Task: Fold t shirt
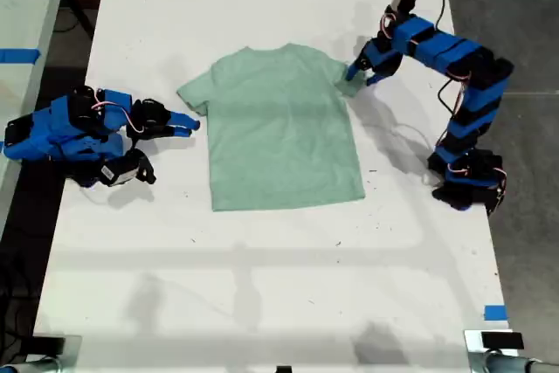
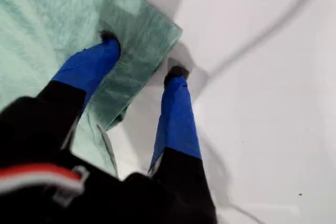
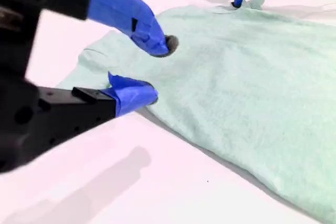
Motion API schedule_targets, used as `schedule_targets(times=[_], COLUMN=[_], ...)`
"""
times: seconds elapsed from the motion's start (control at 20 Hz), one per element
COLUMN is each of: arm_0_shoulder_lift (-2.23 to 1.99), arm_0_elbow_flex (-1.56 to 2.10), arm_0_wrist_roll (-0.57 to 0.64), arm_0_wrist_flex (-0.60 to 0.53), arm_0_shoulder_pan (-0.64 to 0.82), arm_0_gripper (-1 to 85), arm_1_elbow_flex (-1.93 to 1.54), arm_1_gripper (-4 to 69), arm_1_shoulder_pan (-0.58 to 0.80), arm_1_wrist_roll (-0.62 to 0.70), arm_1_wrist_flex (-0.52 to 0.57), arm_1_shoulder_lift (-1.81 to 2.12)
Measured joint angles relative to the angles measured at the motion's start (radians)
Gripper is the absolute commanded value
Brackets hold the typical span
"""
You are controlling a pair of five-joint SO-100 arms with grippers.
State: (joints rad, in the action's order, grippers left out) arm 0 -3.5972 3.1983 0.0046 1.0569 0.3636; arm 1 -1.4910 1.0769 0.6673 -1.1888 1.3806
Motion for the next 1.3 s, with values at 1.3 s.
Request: schedule_targets(times=[1.3], arm_0_shoulder_lift=[0.0], arm_0_elbow_flex=[0.0], arm_0_wrist_roll=[0.0], arm_0_wrist_flex=[0.0], arm_0_shoulder_pan=[0.0], arm_0_gripper=[11.2], arm_1_elbow_flex=[0.327], arm_1_gripper=[2.4], arm_1_shoulder_pan=[-0.454], arm_1_wrist_roll=[0.126], arm_1_wrist_flex=[-0.1], arm_1_shoulder_lift=[0.213])
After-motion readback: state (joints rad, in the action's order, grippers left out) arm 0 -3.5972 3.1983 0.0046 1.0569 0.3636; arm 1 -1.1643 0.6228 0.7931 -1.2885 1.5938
